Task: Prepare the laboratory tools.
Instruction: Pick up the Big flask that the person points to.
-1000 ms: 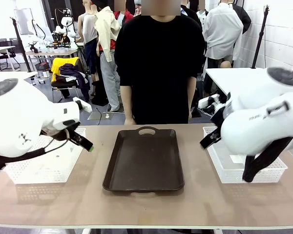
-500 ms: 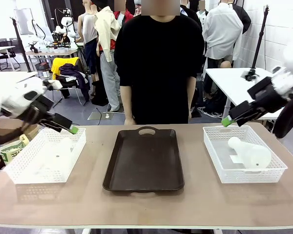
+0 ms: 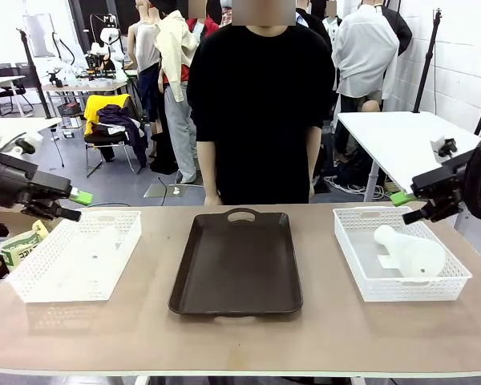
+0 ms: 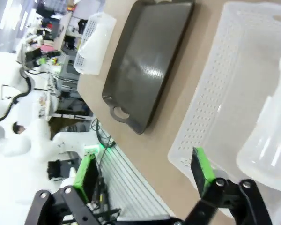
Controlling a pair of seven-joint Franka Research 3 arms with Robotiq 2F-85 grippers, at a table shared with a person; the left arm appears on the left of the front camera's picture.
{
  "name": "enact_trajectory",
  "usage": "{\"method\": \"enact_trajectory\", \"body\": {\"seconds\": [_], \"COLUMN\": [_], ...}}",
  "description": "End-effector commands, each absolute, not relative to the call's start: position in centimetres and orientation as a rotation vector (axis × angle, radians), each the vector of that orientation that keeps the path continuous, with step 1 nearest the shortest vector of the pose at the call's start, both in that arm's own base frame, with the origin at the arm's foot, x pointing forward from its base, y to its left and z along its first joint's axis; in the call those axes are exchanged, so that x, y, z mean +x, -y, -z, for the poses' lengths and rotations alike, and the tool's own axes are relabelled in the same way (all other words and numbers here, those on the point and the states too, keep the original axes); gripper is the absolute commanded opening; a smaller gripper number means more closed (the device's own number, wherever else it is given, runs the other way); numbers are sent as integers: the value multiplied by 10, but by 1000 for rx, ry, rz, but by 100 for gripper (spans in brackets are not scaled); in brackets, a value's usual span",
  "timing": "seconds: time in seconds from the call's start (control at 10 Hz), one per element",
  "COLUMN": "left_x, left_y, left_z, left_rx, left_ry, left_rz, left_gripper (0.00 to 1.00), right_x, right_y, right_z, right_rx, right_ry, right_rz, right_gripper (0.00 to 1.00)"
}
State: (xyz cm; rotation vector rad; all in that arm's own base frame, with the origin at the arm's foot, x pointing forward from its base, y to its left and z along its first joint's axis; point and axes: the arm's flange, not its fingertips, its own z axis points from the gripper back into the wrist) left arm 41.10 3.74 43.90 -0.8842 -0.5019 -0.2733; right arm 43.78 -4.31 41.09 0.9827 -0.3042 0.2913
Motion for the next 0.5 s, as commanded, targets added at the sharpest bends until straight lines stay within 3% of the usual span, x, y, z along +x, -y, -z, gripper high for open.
{"method": "enact_trajectory", "body": {"seconds": [0.0, 0.4], "left_x": [424, 415], "left_y": [-69, -109], "left_z": [-426, -416], "left_rx": [-964, -1041], "left_ry": [517, 526], "left_rz": [215, 157], "left_gripper": [100, 100], "right_x": [448, 442], "right_y": [56, 75], "right_z": [-412, -425], "right_rx": [1001, 980], "right_ry": [322, 360], "right_rz": [-244, -213], "right_gripper": [100, 100]}}
